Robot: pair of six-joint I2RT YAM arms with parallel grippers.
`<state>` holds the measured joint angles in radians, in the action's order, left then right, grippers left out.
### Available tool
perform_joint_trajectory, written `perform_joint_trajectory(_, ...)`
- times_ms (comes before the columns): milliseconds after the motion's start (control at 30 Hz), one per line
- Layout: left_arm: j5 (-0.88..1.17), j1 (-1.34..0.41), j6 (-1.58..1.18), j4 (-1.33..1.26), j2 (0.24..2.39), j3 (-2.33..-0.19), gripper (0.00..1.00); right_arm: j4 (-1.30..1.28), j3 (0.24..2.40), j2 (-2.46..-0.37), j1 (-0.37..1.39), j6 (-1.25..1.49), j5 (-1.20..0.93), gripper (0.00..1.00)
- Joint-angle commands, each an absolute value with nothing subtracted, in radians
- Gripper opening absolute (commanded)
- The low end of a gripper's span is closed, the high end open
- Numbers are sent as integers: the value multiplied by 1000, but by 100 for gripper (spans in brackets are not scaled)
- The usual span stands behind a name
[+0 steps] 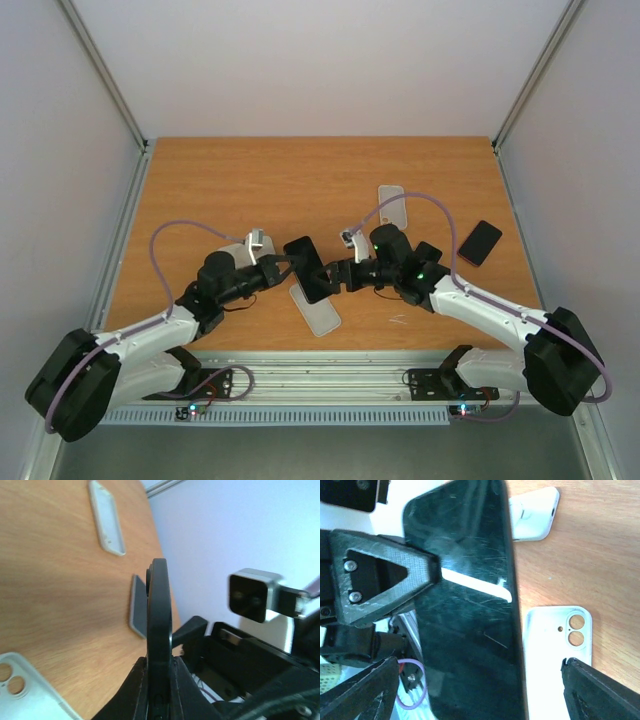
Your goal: Put the phone into the phone case
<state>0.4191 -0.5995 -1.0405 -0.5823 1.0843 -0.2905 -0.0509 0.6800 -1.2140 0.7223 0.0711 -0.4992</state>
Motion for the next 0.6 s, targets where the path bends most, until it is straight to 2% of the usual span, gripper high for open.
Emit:
perform_joint_trajectory(0,465,-595,-1071,-858,1021,-271,1,32,668,-1167,700,88,-594,86)
perform_joint_trajectory(567,552,-595,-1145,-1120,1040,-233,0,350,600,-1161,646,234,-884,31)
